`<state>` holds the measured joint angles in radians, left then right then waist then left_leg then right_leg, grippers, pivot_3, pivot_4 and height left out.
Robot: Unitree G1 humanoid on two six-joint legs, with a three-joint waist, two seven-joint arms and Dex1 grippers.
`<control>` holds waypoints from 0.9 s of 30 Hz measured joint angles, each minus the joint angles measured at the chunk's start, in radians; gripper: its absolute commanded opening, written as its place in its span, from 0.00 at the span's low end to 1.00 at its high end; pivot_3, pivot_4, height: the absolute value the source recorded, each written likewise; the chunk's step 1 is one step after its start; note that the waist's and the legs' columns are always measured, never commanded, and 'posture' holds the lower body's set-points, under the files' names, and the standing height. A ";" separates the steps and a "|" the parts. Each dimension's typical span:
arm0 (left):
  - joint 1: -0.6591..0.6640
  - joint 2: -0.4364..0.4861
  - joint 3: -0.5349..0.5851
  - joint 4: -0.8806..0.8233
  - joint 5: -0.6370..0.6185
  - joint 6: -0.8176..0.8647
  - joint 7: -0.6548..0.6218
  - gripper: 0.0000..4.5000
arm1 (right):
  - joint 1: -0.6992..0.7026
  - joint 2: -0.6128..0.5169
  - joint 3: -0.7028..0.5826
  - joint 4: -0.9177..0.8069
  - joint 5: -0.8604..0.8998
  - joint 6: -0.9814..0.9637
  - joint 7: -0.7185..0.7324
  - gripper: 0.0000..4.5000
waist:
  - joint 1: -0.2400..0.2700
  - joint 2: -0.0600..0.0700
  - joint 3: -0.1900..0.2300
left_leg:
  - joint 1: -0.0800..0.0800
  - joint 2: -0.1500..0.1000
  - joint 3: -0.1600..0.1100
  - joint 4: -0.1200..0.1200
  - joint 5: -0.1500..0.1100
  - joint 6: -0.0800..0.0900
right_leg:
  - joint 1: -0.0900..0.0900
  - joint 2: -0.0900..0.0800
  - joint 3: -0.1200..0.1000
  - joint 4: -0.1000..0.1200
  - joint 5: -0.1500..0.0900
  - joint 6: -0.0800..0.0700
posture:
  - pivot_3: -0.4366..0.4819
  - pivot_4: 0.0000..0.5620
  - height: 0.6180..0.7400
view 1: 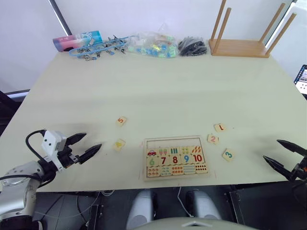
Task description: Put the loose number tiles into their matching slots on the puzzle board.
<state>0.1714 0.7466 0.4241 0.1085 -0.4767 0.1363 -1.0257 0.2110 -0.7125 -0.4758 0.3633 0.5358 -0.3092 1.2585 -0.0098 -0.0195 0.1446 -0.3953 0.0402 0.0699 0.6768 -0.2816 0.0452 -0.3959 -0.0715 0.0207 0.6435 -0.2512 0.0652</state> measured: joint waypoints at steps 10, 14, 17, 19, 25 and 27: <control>-0.026 0.000 0.000 0.020 0.001 0.000 -0.003 1.00 | 0.012 0.000 -0.001 0.027 0.000 -0.025 0.011 0.99 | -0.001 0.000 0.000 | 0.000 0.000 0.000 0.000 0.000 0.000 | 0.000 0.000 0.000 0.000 0.000 0.000 | 0.48 0.27 0.98; -0.030 0.000 -0.001 0.021 0.002 -0.006 -0.007 1.00 | 0.008 0.000 -0.001 0.031 0.000 -0.031 0.012 0.99 | -0.001 0.000 0.000 | 0.000 0.000 0.000 0.000 0.000 0.000 | 0.000 0.000 0.000 0.000 0.000 0.000 | 0.48 0.27 0.98; -0.034 0.000 -0.001 0.024 0.003 -0.014 -0.017 1.00 | 0.006 0.000 -0.001 0.031 -0.001 -0.034 0.012 0.99 | 0.000 0.000 0.000 | 0.000 0.000 0.000 0.000 0.000 0.000 | 0.000 0.000 0.000 0.000 0.000 0.000 | 0.48 0.27 0.98; -0.043 0.000 -0.003 0.031 0.003 -0.018 -0.025 1.00 | 0.005 0.000 -0.001 0.030 -0.003 -0.035 0.009 0.99 | 0.000 0.000 0.000 | 0.000 0.000 0.000 0.000 0.000 0.000 | 0.000 0.000 0.000 0.000 0.000 0.000 | 0.48 0.27 0.98; -0.072 0.001 -0.007 0.031 0.003 -0.032 -0.064 1.00 | -0.010 0.014 0.010 -0.036 -0.007 -0.010 -0.029 0.99 | -0.001 0.000 0.000 | 0.000 0.000 0.000 0.000 0.000 0.000 | 0.000 0.000 0.000 0.000 0.000 0.000 | 0.48 0.27 0.98; -0.091 0.007 -0.013 0.023 0.001 -0.034 -0.088 1.00 | -0.024 0.015 0.032 -0.084 -0.014 0.008 -0.049 0.99 | -0.001 0.000 0.000 | 0.000 0.000 0.000 0.000 0.000 0.000 | 0.000 0.000 0.000 0.000 0.000 0.000 | 0.48 0.27 0.98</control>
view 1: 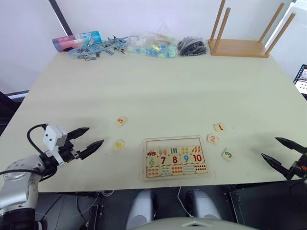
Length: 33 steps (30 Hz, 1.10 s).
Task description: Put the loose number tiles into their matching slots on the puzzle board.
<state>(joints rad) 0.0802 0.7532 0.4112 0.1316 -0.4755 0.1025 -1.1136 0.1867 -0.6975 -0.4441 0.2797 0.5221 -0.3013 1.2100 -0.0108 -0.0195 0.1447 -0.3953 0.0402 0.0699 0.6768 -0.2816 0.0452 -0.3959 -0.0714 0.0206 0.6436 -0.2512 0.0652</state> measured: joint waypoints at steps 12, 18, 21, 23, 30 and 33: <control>-0.150 0.031 -0.099 -0.099 -0.073 0.054 -0.165 1.00 | -0.056 0.075 0.149 -0.323 -0.099 0.335 -0.364 0.99 | 0.001 0.000 0.000 | -0.001 -0.001 0.000 0.000 0.000 0.000 | 0.000 0.001 0.000 0.000 0.002 0.004 | 0.48 0.27 0.98; -0.186 0.033 -0.128 -0.140 -0.093 0.098 -0.193 1.00 | -0.077 0.128 0.193 -0.462 -0.129 0.525 -0.552 0.99 | 0.001 0.000 0.000 | -0.001 -0.001 0.000 0.000 0.000 0.000 | 0.000 0.001 0.000 0.000 0.002 0.004 | 0.48 0.27 0.98; -0.195 0.047 -0.143 -0.162 -0.111 0.115 -0.224 1.00 | -0.094 0.170 0.235 -0.528 -0.166 0.614 -0.653 0.99 | 0.000 0.000 0.000 | -0.001 -0.001 0.000 0.000 0.000 0.000 | -0.001 0.002 -0.001 0.000 0.002 0.004 | 0.48 0.27 0.98; -0.200 0.051 -0.146 -0.163 -0.116 0.118 -0.241 1.00 | -0.108 0.193 0.271 -0.567 -0.186 0.673 -0.705 0.99 | 0.000 0.000 0.001 | -0.001 -0.001 0.000 0.000 0.000 0.000 | -0.001 0.002 -0.001 0.000 0.002 0.004 | 0.48 0.27 0.98; -0.201 0.077 -0.145 -0.120 -0.119 0.084 -0.355 1.00 | -0.163 0.241 0.325 -0.595 -0.232 0.798 -0.816 0.99 | 0.000 0.000 0.001 | -0.002 -0.002 0.000 0.000 0.000 0.000 | -0.001 0.003 -0.001 0.000 0.002 0.004 | 0.48 0.27 0.98; -0.202 0.079 -0.144 -0.109 -0.129 0.079 -0.385 1.00 | -0.178 0.255 0.342 -0.598 -0.243 0.834 -0.847 0.99 | 0.000 0.000 0.001 | -0.002 -0.002 0.000 0.000 0.000 0.000 | -0.001 0.003 -0.001 0.000 0.002 0.004 | 0.48 0.27 0.98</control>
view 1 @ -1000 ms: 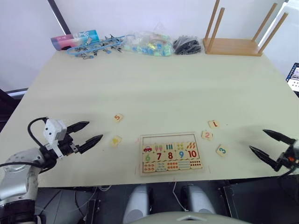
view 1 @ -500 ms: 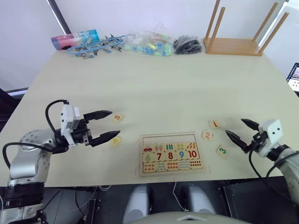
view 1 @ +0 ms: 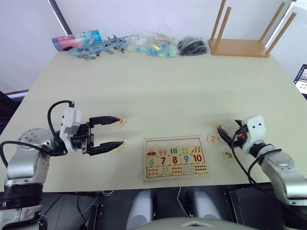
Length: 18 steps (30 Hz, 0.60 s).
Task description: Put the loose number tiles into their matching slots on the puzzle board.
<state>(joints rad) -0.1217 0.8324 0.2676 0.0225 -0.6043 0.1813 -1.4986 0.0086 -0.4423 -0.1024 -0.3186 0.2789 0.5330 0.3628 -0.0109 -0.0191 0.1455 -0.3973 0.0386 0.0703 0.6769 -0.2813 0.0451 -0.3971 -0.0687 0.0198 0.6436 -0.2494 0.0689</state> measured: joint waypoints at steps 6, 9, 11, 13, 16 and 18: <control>-0.011 0.007 0.025 0.008 -0.063 0.001 -0.062 1.00 | -0.050 0.044 0.010 -0.028 -0.003 0.127 -0.071 0.99 | 0.000 0.000 0.000 | 0.000 0.000 -0.001 0.000 0.000 0.000 | 0.000 0.000 0.000 0.000 0.000 0.000 | 0.48 0.27 0.98; -0.011 0.007 0.031 0.014 -0.065 -0.009 -0.071 1.00 | -0.050 0.046 0.021 -0.036 -0.005 0.162 -0.085 0.99 | 0.000 0.000 0.000 | 0.000 0.000 -0.001 0.000 0.000 0.000 | 0.000 0.000 0.000 0.000 0.000 0.000 | 0.48 0.27 0.98; -0.012 0.006 0.031 0.030 -0.065 -0.018 -0.075 1.00 | -0.052 0.056 0.025 -0.046 -0.009 0.175 -0.095 0.99 | -0.001 0.000 0.000 | 0.000 0.000 -0.001 0.000 0.000 0.000 | 0.000 0.000 0.000 0.000 0.000 0.000 | 0.48 0.27 0.98; -0.017 0.006 0.031 0.040 -0.065 -0.025 -0.076 1.00 | -0.052 0.062 0.027 -0.054 -0.014 0.186 -0.108 0.99 | -0.001 0.000 0.000 | 0.000 0.000 -0.001 0.000 0.000 0.000 | 0.000 0.001 0.000 0.000 0.000 0.000 | 0.48 0.27 0.98; -0.022 0.006 0.031 0.052 -0.065 -0.037 -0.076 1.00 | -0.052 0.073 0.027 -0.061 -0.021 0.198 -0.120 0.99 | -0.002 0.000 0.000 | 0.000 0.000 -0.001 0.000 0.000 0.000 | 0.000 0.001 0.000 0.000 0.000 0.000 | 0.48 0.27 0.98; -0.023 0.006 0.031 0.059 -0.065 -0.041 -0.076 1.00 | -0.052 0.079 0.026 -0.068 -0.023 0.208 -0.130 0.99 | -0.002 0.000 0.000 | 0.000 0.000 -0.001 0.000 0.000 0.000 | 0.000 0.001 0.000 0.000 0.000 0.000 | 0.48 0.27 0.98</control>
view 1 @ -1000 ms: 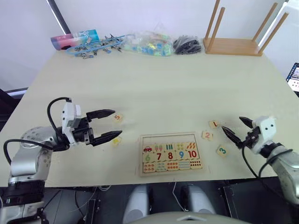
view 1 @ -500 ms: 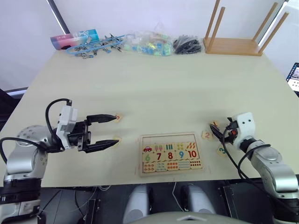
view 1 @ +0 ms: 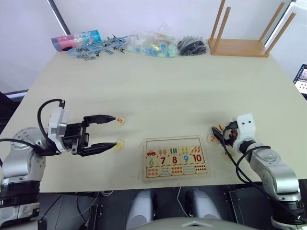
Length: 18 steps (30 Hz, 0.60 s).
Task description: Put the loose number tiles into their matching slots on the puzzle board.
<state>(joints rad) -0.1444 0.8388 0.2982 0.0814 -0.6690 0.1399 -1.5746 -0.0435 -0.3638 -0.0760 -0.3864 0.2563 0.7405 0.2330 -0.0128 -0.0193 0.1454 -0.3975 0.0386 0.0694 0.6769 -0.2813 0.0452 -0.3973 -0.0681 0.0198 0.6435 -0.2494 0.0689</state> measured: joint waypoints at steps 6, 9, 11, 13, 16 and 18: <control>-0.009 0.000 0.000 0.017 0.000 -0.012 -0.001 1.00 | 0.000 0.020 -0.008 -0.018 0.001 0.032 -0.021 0.99 | 0.000 0.000 0.000 | 0.000 0.000 0.000 0.000 0.000 0.000 | 0.000 0.000 0.000 0.000 0.000 0.000 | 0.48 0.27 0.98; -0.009 0.000 0.000 0.022 0.000 -0.016 -0.001 1.00 | 0.001 0.020 -0.008 -0.023 0.000 0.039 -0.025 0.99 | 0.001 0.000 0.000 | 0.000 0.000 0.000 0.000 0.000 0.000 | 0.000 0.000 0.000 0.000 0.000 0.000 | 0.48 0.27 0.98; -0.009 0.000 0.000 0.029 0.001 -0.018 -0.002 1.00 | 0.002 0.023 -0.007 -0.023 0.002 0.039 -0.024 0.81 | 0.001 0.000 0.000 | 0.000 0.000 0.000 0.000 0.000 0.000 | 0.000 0.000 0.000 0.000 0.000 0.000 | 0.48 0.27 0.98; -0.009 0.000 -0.001 0.031 0.001 -0.019 -0.002 1.00 | 0.002 0.028 -0.005 -0.024 0.004 0.039 -0.022 0.56 | 0.001 0.000 0.000 | 0.000 0.000 0.000 0.000 0.000 0.000 | 0.000 0.000 0.000 0.000 0.000 0.000 | 0.48 0.27 0.98; -0.009 0.000 -0.001 0.035 0.001 -0.021 -0.002 1.00 | 0.002 0.039 -0.007 -0.025 0.008 0.040 -0.023 0.33 | 0.001 -0.001 0.000 | 0.000 0.000 0.000 0.000 0.000 0.000 | 0.000 0.000 0.000 0.000 0.000 0.000 | 0.48 0.27 0.98; -0.009 0.000 -0.001 0.041 0.001 -0.022 -0.002 1.00 | 0.002 0.043 -0.009 -0.025 0.009 0.040 -0.023 0.33 | 0.001 -0.001 -0.001 | 0.000 0.000 -0.001 0.000 0.000 0.000 | 0.000 0.000 0.000 0.000 0.000 0.000 | 0.48 0.27 0.98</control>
<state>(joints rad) -0.1531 0.8388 0.2976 0.1220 -0.6679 0.1178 -1.5769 -0.0415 -0.3212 -0.0852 -0.4114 0.2656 0.7802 0.2098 -0.0118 -0.0201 0.1449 -0.3976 0.0388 0.0688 0.6769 -0.2814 0.0452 -0.3971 -0.0682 0.0196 0.6435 -0.2494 0.0689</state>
